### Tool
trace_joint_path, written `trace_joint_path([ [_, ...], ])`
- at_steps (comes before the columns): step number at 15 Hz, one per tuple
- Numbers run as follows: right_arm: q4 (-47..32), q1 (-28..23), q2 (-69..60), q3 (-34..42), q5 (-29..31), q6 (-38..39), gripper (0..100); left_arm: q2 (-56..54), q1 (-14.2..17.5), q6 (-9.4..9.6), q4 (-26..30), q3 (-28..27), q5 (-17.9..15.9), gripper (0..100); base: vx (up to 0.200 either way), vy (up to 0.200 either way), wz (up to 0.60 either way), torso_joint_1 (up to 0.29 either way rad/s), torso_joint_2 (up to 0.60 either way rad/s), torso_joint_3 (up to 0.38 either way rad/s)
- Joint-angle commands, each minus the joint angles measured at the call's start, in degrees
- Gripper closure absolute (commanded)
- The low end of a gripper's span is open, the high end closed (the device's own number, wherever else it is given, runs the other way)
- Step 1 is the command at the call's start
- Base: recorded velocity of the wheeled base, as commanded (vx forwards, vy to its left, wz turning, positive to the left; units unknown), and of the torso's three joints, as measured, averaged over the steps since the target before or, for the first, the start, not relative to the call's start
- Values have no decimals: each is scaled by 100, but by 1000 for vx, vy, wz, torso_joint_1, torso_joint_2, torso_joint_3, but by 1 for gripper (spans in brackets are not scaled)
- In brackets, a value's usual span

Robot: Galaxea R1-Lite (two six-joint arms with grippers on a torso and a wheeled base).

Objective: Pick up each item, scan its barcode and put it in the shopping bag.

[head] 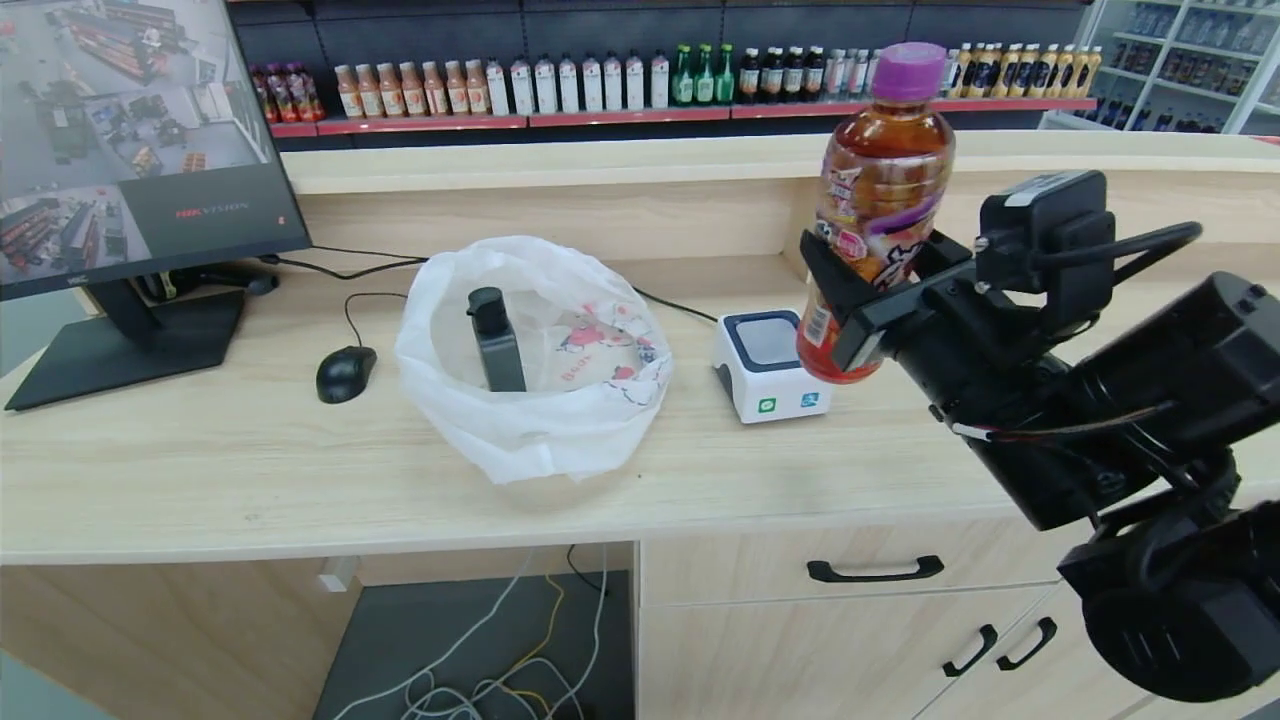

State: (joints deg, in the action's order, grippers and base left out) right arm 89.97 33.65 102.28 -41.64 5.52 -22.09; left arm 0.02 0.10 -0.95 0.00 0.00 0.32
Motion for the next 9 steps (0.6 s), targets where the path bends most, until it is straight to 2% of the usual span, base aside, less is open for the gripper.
trace_joint_path([
  [1,3,-165,372,-239,-245,-243,100,-2,-1,-2,0,0,3,0,0,0,0,0,0,0],
  [4,3,-499,714,-863,-772,-929,100,-2,-1,-2,0,0,3,0,0,0,0,0,0,0],
  [8,3,-754,1022,-1742,-1247,-1315,100,-2,-1,-2,0,0,3,0,0,0,0,0,0,0],
  [9,3,-921,1163,-1900,-1695,-1474,100,-2,-1,-2,0,0,3,0,0,0,0,0,0,0],
])
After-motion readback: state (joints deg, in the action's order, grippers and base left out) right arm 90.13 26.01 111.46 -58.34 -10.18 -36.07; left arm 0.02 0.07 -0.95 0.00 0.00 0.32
